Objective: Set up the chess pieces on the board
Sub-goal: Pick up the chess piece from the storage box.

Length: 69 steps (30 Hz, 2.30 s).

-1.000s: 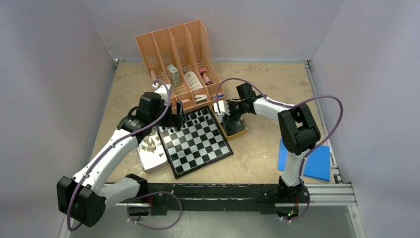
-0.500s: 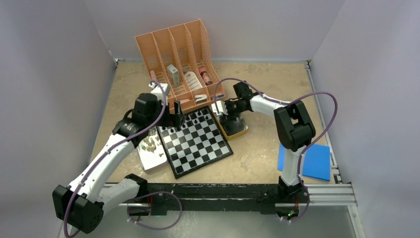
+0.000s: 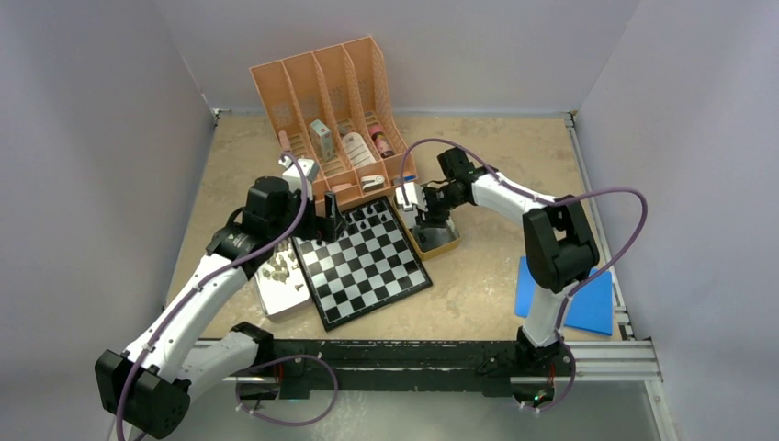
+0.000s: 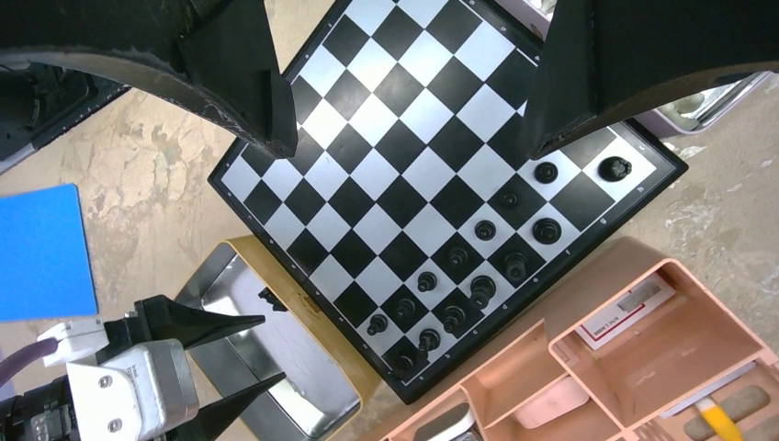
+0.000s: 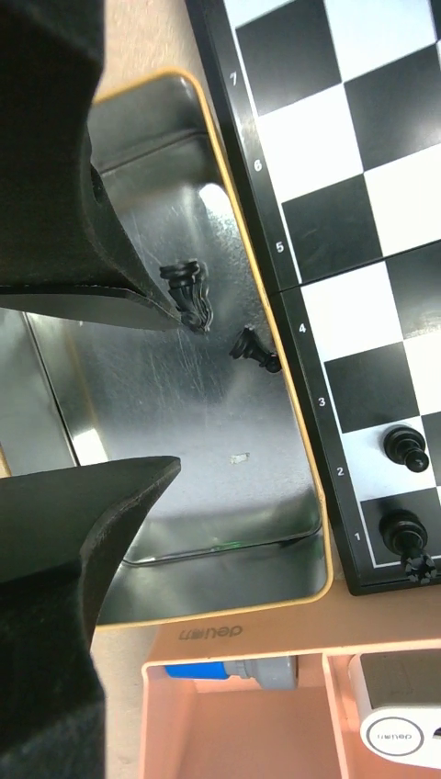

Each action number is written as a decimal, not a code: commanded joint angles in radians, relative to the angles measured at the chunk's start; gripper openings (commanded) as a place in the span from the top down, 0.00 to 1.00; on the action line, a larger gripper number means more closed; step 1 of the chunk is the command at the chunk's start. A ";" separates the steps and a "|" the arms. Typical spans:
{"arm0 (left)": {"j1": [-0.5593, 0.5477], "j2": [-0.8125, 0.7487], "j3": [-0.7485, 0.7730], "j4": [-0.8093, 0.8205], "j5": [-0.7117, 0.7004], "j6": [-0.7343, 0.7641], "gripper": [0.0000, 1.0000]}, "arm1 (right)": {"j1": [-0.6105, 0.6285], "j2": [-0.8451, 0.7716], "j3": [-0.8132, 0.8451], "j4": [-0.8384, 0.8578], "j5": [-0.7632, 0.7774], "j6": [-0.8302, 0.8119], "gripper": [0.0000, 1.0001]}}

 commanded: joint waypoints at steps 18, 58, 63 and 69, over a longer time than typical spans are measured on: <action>0.006 -0.060 -0.015 0.068 0.107 0.031 0.09 | 0.054 -0.065 -0.086 -0.015 0.041 0.301 0.42; 0.006 -0.066 -0.022 0.066 0.078 0.022 0.09 | -0.001 0.003 -0.075 0.216 0.181 0.365 0.86; 0.006 -0.058 -0.021 0.064 0.073 0.021 0.09 | -0.004 0.010 -0.086 0.255 0.190 0.365 0.86; 0.007 -0.043 -0.024 0.064 0.077 -0.001 0.06 | -0.004 -0.022 -0.097 0.262 0.194 0.343 0.86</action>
